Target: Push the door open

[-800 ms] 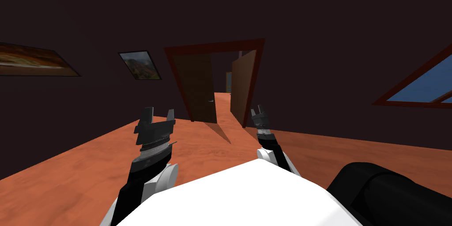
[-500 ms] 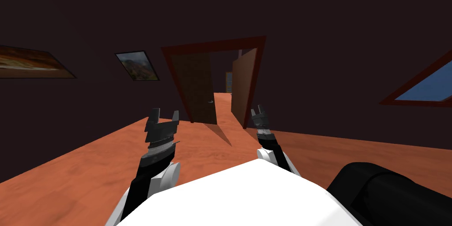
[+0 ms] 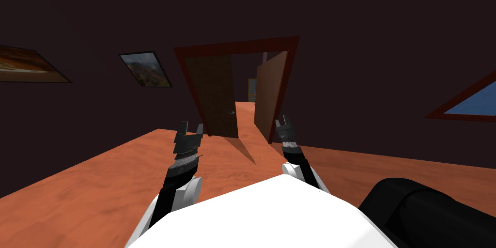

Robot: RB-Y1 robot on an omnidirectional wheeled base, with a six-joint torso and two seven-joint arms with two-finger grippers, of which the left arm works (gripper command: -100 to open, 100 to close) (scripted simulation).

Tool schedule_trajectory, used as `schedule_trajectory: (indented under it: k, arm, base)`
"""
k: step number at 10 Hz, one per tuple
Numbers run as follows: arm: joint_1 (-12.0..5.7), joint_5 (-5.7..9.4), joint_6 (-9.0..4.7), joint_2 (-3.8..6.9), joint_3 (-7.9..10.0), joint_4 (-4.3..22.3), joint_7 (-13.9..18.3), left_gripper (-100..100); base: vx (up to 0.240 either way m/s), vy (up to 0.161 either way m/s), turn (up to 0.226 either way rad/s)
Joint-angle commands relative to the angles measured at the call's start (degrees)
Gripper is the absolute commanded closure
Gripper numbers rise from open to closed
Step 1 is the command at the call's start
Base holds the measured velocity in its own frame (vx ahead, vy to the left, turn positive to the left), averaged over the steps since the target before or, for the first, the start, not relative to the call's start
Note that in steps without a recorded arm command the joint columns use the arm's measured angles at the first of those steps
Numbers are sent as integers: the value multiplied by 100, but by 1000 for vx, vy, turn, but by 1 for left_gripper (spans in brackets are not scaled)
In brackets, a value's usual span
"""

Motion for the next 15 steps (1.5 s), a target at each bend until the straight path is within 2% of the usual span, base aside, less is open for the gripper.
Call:
schedule_trajectory:
  k: [1, 9, 15]
  arm:
    - [-95, 20, -25, 70, 14, 231, 13, -100]
    - [-457, 29, -174, 246, -69, 1237, -9, -100]
    - [-771, 37, -303, 350, -141, 2110, -27, -100]
  base:
    - [129, 15, -9]
    - [97, 16, -6]
    - [100, 15, -7]
